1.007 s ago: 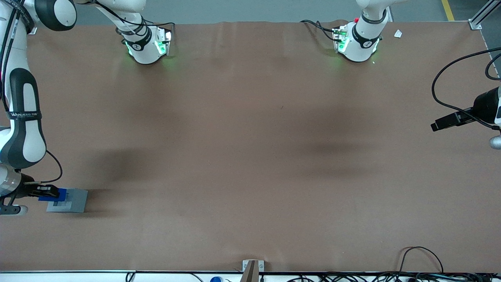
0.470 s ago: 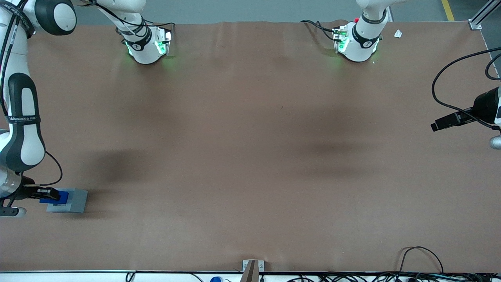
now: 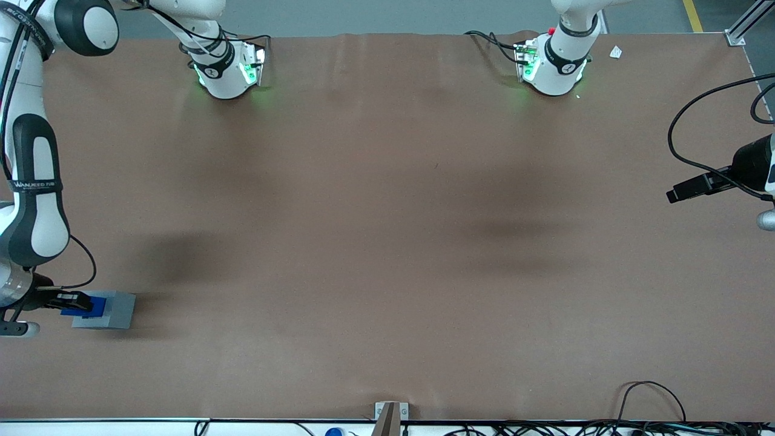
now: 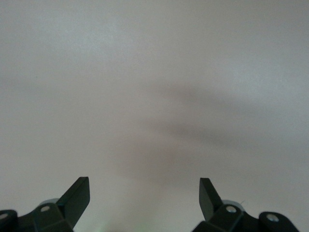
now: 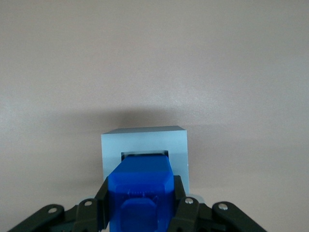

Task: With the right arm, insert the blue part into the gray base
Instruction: 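Lower the blue block into the gray base's hole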

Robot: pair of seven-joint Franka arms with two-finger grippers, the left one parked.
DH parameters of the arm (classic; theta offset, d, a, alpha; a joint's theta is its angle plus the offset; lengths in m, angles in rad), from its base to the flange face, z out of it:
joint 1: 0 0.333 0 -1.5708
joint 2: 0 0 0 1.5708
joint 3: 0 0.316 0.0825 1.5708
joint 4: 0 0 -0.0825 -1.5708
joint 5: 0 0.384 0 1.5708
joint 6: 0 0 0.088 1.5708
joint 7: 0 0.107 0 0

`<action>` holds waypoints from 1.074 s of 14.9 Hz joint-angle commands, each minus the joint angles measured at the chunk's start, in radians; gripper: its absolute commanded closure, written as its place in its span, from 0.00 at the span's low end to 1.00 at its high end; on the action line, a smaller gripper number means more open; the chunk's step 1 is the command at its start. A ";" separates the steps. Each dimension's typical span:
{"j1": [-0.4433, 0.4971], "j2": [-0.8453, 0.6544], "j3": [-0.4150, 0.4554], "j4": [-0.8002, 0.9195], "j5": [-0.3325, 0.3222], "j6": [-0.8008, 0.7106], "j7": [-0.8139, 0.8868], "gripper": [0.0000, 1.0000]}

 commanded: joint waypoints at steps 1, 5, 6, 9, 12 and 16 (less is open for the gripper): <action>-0.010 0.025 0.019 0.027 0.008 -0.002 0.001 1.00; -0.007 0.025 0.018 0.027 0.008 0.001 0.000 1.00; -0.008 0.026 0.018 0.027 0.008 0.004 -0.003 1.00; -0.013 0.032 0.019 0.027 0.008 0.006 -0.006 0.99; -0.014 0.037 0.019 0.026 0.010 0.019 -0.005 0.98; -0.014 0.039 0.019 0.024 0.013 0.019 -0.003 0.92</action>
